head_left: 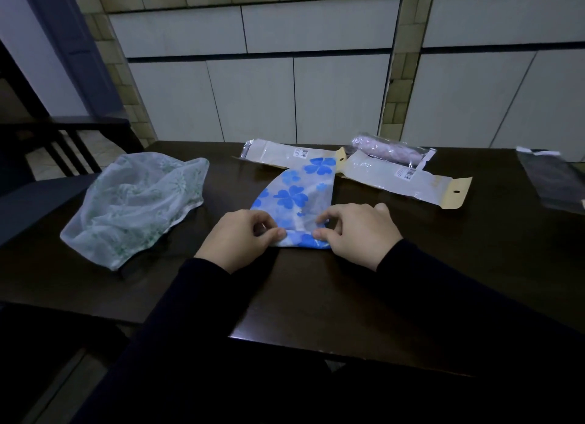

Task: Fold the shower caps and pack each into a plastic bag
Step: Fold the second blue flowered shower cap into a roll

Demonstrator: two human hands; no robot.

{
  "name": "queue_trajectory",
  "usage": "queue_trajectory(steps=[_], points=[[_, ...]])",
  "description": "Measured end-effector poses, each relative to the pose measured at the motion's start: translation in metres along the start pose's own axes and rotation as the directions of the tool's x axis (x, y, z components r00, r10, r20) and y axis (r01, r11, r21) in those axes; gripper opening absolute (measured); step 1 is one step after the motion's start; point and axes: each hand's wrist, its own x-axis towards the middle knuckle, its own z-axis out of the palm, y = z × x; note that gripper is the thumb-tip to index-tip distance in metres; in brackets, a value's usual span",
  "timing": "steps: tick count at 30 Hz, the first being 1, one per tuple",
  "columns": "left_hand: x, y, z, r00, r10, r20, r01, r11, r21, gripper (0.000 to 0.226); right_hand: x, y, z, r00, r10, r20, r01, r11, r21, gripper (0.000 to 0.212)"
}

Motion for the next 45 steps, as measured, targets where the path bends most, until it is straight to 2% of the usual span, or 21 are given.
queue_trajectory(steps=[4,7,10,13,18,21,22,26,28,33,38,45], points=[[-0.005,0.003,0.0,0.998,0.049,0.026,-0.049,0.999,0.004,0.014,-0.002,-0.005,-0.001,0.999,-0.018,0.034,0.022,0.993,-0.116,0.031],[-0.007,0.004,0.002,0.995,0.095,0.018,-0.096,0.994,0.053,0.009,-0.004,-0.005,0.002,0.999,-0.037,-0.039,0.032,0.991,-0.131,0.029],[-0.009,0.003,0.005,0.984,0.165,-0.062,-0.162,0.986,0.037,0.002,-0.009,-0.005,0.005,0.977,-0.155,-0.144,0.132,0.98,-0.152,0.022],[-0.008,-0.002,0.006,0.97,0.215,-0.114,-0.21,0.976,0.052,0.004,-0.013,-0.006,0.003,0.962,-0.249,-0.116,0.224,0.956,-0.19,0.022],[-0.013,-0.007,-0.002,0.993,0.121,-0.017,-0.122,0.98,-0.156,0.014,-0.013,-0.002,0.002,0.969,-0.233,-0.078,0.208,0.947,-0.244,0.031],[-0.014,-0.01,-0.003,0.993,0.109,0.04,-0.098,0.971,-0.218,0.037,-0.015,-0.003,0.003,0.967,-0.248,-0.054,0.224,0.935,-0.275,0.041],[-0.014,-0.011,-0.003,0.993,0.104,0.047,-0.091,0.971,-0.221,0.038,-0.015,-0.002,0.003,0.969,-0.239,-0.054,0.217,0.939,-0.269,0.042],[-0.013,-0.013,-0.001,0.993,0.115,-0.008,-0.114,0.973,-0.202,0.018,-0.012,0.004,0.001,0.969,-0.239,-0.06,0.222,0.953,-0.205,0.029],[-0.012,-0.012,0.0,0.993,0.114,-0.044,-0.121,0.973,-0.198,0.009,-0.008,0.005,0.0,0.973,-0.227,-0.047,0.217,0.963,-0.158,0.03],[-0.005,-0.009,-0.005,0.999,0.022,-0.047,-0.028,0.991,-0.128,0.014,0.005,0.008,0.0,0.991,-0.133,-0.021,0.133,0.991,-0.01,0.033],[0.006,-0.003,-0.006,0.999,-0.046,0.01,0.046,0.999,-0.018,0.023,0.007,0.011,0.005,0.987,-0.143,-0.075,0.142,0.99,-0.015,0.027],[0.012,0.001,-0.001,0.997,-0.078,-0.019,0.077,0.997,-0.016,0.015,0.015,0.014,0.018,0.982,-0.123,-0.143,0.124,0.992,0.002,0.033]])
